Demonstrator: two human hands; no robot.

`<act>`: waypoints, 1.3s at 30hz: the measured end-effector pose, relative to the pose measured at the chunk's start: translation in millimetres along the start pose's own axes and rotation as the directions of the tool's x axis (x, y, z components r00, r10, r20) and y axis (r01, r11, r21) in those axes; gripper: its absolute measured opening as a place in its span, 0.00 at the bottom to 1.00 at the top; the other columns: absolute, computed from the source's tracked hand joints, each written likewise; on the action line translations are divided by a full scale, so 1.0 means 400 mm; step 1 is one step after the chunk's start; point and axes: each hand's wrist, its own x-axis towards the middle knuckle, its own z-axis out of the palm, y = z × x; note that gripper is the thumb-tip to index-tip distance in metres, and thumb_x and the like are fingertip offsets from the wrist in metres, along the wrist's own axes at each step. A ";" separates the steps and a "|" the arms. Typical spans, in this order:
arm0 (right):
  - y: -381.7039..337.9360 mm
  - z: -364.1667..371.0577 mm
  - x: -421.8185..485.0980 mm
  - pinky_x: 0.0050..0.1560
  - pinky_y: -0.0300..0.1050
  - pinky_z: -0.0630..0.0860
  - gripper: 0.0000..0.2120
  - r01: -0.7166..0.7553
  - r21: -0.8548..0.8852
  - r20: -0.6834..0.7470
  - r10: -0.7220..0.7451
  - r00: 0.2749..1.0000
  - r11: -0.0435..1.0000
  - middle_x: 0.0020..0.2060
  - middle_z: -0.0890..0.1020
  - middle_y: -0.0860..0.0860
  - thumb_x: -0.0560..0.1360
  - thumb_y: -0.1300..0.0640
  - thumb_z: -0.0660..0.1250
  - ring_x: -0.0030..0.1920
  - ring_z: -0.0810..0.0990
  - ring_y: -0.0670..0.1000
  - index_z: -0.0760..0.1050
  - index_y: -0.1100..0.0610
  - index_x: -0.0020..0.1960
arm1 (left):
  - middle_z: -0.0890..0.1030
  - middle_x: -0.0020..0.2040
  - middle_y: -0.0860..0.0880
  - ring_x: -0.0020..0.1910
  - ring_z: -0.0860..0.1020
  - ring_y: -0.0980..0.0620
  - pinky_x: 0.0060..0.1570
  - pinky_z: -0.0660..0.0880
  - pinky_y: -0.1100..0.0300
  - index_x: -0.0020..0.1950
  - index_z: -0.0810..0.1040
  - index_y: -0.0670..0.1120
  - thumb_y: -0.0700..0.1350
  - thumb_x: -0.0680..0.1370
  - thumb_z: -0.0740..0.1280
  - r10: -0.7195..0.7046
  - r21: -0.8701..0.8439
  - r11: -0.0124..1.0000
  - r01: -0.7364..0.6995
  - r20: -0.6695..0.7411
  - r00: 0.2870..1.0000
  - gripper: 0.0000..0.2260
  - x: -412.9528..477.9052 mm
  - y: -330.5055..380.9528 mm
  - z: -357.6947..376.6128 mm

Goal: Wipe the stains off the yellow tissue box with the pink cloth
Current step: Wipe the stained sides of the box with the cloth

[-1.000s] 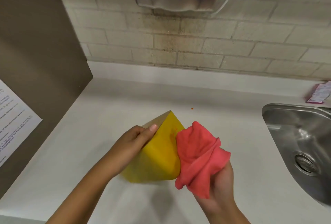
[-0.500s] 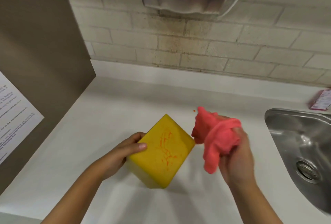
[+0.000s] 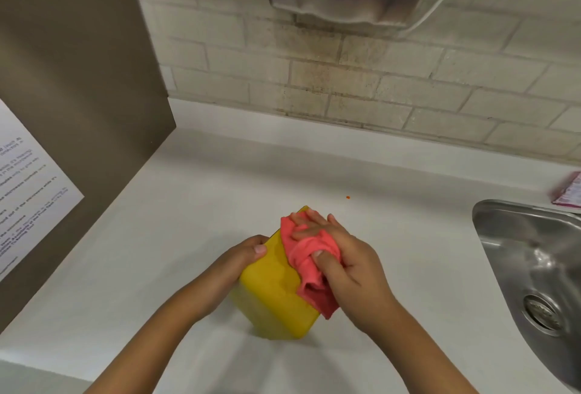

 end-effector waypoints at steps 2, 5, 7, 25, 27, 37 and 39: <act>0.010 -0.018 -0.013 0.69 0.35 0.64 0.18 0.068 0.071 0.011 -0.069 0.998 0.995 0.55 0.81 0.34 0.68 0.55 0.58 0.64 0.75 0.42 0.80 0.45 0.53 | 0.79 0.59 0.38 0.59 0.76 0.37 0.62 0.69 0.44 0.58 0.75 0.45 0.63 0.56 0.62 0.034 0.016 0.999 -0.034 0.001 0.999 0.35 0.009 -0.008 0.001; 0.021 -0.041 -0.035 0.57 0.34 0.74 0.15 0.017 0.302 -0.110 0.017 0.994 0.953 0.43 0.86 0.40 0.65 0.57 0.58 0.53 0.82 0.44 0.83 0.48 0.40 | 0.82 0.43 0.50 0.44 0.79 0.48 0.50 0.72 0.51 0.45 0.77 0.52 0.62 0.54 0.62 0.000 0.063 0.998 0.001 -0.014 1.000 0.24 0.037 -0.025 -0.003; 0.017 -0.029 -0.043 0.46 0.30 0.75 0.11 -0.017 0.333 -0.264 0.111 0.958 0.943 0.37 0.85 0.43 0.66 0.55 0.59 0.44 0.83 0.42 0.81 0.50 0.35 | 0.82 0.37 0.54 0.39 0.79 0.53 0.45 0.72 0.55 0.42 0.76 0.53 0.61 0.52 0.62 -0.023 0.077 0.997 0.023 -0.006 1.000 0.22 0.056 -0.037 -0.007; 0.008 -0.008 -0.067 0.57 0.34 0.74 0.15 -0.001 0.194 -0.313 0.063 0.948 0.981 0.50 0.83 0.35 0.67 0.52 0.60 0.56 0.80 0.39 0.80 0.38 0.47 | 0.80 0.49 0.45 0.45 0.79 0.50 0.47 0.71 0.56 0.51 0.74 0.52 0.65 0.65 0.60 0.136 0.165 0.976 -0.145 0.067 0.989 0.22 -0.016 -0.036 0.035; -0.006 0.014 -0.050 0.60 0.33 0.72 0.15 -0.055 0.204 -0.358 0.127 0.925 0.977 0.53 0.81 0.32 0.68 0.50 0.59 0.58 0.77 0.37 0.80 0.38 0.50 | 0.80 0.47 0.44 0.45 0.78 0.46 0.47 0.70 0.56 0.50 0.74 0.50 0.65 0.65 0.60 0.145 0.184 0.972 -0.149 0.037 0.989 0.23 -0.019 -0.022 0.047; 0.029 -0.020 -0.082 0.66 0.39 0.69 0.16 0.240 0.004 -0.127 -0.238 0.963 0.971 0.52 0.83 0.44 0.60 0.61 0.65 0.61 0.79 0.44 0.80 0.52 0.46 | 0.78 0.41 0.46 0.46 0.75 0.47 0.48 0.69 0.52 0.41 0.75 0.48 0.54 0.61 0.64 0.039 0.098 0.995 -0.035 -0.046 0.998 0.14 0.028 -0.013 0.052; 0.035 -0.026 -0.081 0.63 0.38 0.72 0.14 0.163 0.114 -0.239 -0.132 0.962 0.980 0.48 0.84 0.39 0.61 0.60 0.63 0.57 0.81 0.43 0.81 0.51 0.43 | 0.80 0.42 0.50 0.41 0.78 0.53 0.42 0.70 0.57 0.43 0.76 0.55 0.63 0.60 0.61 0.056 0.136 0.989 -0.058 0.015 0.998 0.18 0.011 -0.019 0.041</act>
